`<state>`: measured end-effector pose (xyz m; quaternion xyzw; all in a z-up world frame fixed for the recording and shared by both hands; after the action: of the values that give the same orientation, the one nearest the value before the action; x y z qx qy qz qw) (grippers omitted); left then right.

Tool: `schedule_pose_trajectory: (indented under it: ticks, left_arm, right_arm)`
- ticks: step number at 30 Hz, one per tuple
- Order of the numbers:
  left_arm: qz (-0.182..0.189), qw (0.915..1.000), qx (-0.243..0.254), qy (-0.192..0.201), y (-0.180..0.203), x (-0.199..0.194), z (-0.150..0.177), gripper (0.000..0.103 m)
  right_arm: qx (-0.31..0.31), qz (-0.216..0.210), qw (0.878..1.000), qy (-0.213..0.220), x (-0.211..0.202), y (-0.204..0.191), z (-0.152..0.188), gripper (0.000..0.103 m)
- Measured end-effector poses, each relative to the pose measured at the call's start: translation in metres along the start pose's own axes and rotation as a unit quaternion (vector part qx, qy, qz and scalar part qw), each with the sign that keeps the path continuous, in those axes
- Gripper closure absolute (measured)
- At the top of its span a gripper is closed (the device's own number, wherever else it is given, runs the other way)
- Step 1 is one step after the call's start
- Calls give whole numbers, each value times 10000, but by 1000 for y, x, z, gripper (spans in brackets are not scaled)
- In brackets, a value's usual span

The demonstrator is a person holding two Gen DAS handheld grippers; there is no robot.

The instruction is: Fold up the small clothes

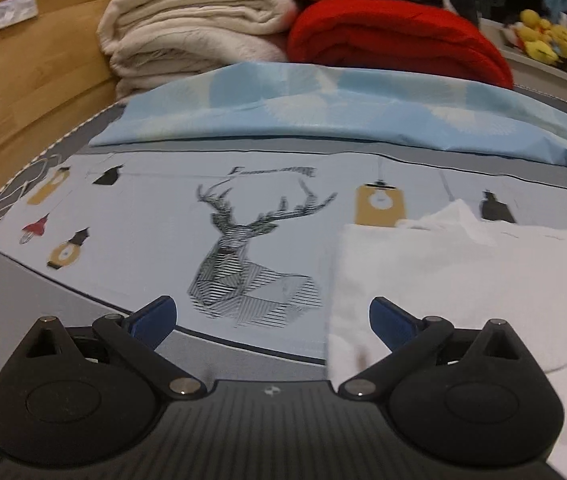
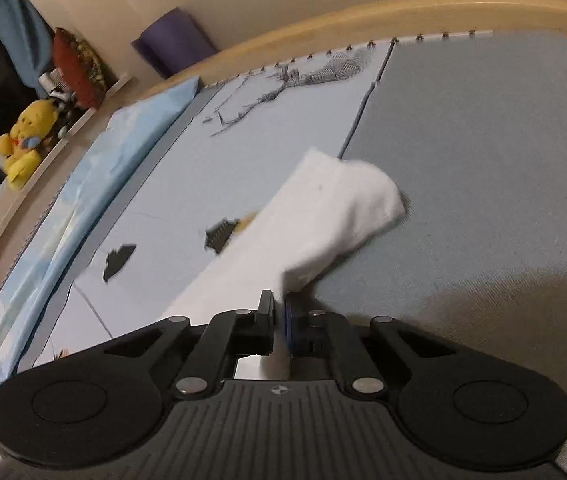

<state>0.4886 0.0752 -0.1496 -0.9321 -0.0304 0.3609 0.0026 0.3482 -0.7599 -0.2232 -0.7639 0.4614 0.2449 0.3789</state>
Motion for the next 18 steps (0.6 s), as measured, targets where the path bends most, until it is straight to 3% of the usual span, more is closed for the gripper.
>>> schedule_pose_trajectory:
  ticks: [2, 4, 6, 8, 10, 12, 15, 17, 18]
  left_arm:
    - [-40, 9999, -109, 6, -8, 1, -3, 0]
    - [95, 9993, -362, 1, -18, 1, -6, 0]
    - [205, 9977, -651, -9, -27, 1, -9, 0]
    - [237, 9961, -855, 15, -36, 1, -11, 0]
    - [213, 9951, -965, 11, -42, 1, -12, 0]
    - [263, 9939, -1075, -14, -48, 3, -12, 0]
    - [255, 9929, -1157, -105, -54, 10, -9, 0]
    - [214, 9935, -1100, -179, -56, 16, -6, 0]
    - [176, 9940, -1062, -206, -56, 19, -4, 0]
  right_arm:
    - [-477, -162, 9979, 418, -26, -34, -5, 98]
    - [-1014, -587, 9901, 767, -65, -82, -4, 98]
    - [-1405, -1309, 9765, 978, -116, -137, 8, 98]
    - [-1849, -2101, 9531, 1154, -175, -196, 37, 98]
    - [-2428, -2785, 9190, 1378, -235, -248, 84, 98]
    - [-3020, -3525, 8754, 1348, -290, -289, 153, 98]
    - [-4007, -4326, 8061, 497, -333, -317, 289, 92]
    - [-4801, -4406, 7565, -553, -333, -311, 388, 41]
    - [-5159, -4129, 7458, -839, -326, -301, 423, 39]
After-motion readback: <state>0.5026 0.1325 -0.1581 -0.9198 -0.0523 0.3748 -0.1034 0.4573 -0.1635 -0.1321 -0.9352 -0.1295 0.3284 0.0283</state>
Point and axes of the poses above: each gripper's, at about its wrist camera, not at the fingertips, and x roughly the way its jaws point, y to its right, z to its underside, the point moved 7 cm from there along x, roughly the way its jaws point, and after that the axes turned 10 degrees about z, right-handed, at the moved point
